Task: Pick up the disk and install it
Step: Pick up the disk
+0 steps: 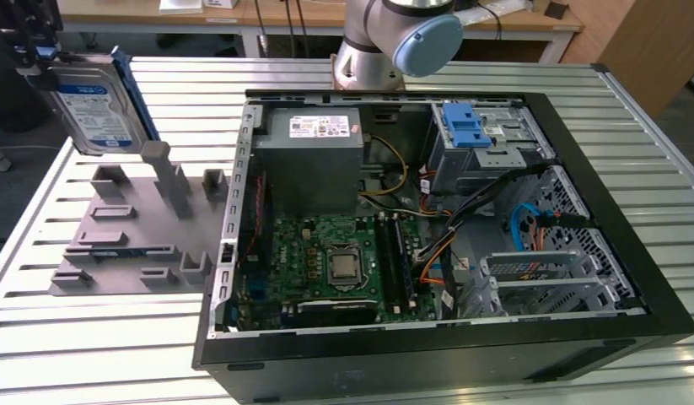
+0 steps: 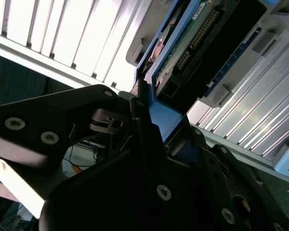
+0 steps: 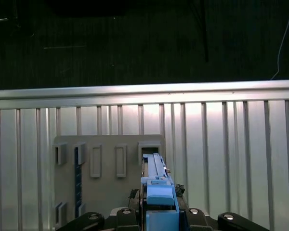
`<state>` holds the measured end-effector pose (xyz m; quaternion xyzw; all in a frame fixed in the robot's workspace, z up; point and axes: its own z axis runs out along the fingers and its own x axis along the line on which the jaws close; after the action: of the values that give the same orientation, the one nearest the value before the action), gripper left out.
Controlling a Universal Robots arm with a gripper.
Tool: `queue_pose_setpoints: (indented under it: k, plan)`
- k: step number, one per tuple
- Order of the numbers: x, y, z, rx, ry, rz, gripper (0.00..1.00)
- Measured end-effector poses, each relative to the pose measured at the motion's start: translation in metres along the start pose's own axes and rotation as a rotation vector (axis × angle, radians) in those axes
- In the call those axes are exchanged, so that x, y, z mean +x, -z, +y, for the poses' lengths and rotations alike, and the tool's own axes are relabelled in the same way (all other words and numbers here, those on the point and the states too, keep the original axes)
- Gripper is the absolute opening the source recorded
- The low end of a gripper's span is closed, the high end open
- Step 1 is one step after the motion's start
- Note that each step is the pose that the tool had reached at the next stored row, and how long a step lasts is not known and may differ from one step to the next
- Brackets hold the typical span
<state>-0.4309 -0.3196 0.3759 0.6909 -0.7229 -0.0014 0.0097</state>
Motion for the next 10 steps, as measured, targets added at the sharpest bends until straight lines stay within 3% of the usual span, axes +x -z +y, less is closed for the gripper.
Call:
queue_pose_setpoints:
  k: [10]
  plan:
    - [0.0002, 0.0107, 0.0001, 0.0, 0.0, -0.0034, 0.36]
